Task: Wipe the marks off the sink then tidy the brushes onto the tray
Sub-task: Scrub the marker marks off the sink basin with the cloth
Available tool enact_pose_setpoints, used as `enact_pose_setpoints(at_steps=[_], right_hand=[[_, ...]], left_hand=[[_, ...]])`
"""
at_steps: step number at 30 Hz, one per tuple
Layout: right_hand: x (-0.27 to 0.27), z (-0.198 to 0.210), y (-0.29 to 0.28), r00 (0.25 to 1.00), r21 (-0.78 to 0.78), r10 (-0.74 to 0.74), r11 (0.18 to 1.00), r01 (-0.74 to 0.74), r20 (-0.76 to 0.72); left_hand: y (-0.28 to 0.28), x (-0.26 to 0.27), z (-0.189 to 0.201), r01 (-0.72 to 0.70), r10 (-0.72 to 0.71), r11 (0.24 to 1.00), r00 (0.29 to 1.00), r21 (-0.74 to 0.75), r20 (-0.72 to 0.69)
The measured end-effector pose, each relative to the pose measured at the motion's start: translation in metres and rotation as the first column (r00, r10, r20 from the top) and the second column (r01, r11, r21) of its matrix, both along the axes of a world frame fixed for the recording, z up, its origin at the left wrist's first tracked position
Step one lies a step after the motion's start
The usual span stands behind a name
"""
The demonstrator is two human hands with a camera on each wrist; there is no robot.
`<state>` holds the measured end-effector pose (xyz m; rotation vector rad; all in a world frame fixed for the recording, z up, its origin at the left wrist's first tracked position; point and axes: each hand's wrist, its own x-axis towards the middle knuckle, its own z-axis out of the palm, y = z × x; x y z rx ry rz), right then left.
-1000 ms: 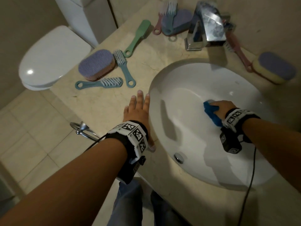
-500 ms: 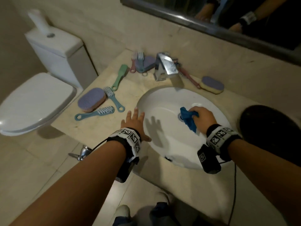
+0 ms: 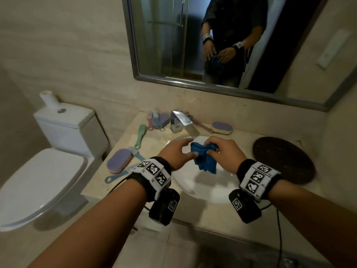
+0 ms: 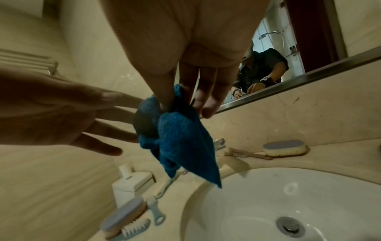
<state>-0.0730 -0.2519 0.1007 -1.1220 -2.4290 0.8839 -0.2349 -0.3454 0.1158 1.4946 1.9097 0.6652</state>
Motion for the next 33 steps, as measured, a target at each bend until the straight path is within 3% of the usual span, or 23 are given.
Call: enact_pose_setpoints(at_steps=[4, 14, 25, 29, 33], right_hand=[[-0.004, 0.017, -0.030, 0.996, 0.055, -0.006, 0.998, 0.012, -0.093], [0.031, 0.018, -0.067, 1.000, -0.194, 0.025, 0.981, -0.026, -0.009], [0.070, 0.031, -0.086, 0.977, -0.308, 0.007, 0.948, -0.073, -0.212], [0.074, 0.031, -0.100, 0.967, -0.313, 0.039, 0.942, -0.120, -0.253], [0.073, 0.037, -0.115, 0.962, -0.247, 0.110, 0.953, -0.173, -0.250]], left_hand=[[-0.005, -0.002, 0.006, 0.026, -0.028, 0.999, 0.998, 0.047, 0.053], [-0.050, 0.010, -0.006, 0.109, -0.108, 0.994, 0.992, -0.008, 0.065], [-0.100, 0.045, -0.010, -0.008, 0.012, 0.999, 0.997, -0.054, 0.073], [-0.116, 0.062, -0.015, -0.045, 0.051, 0.996, 0.995, -0.071, 0.089], [-0.128, 0.071, -0.024, 0.034, -0.014, 0.987, 0.992, -0.156, 0.127]])
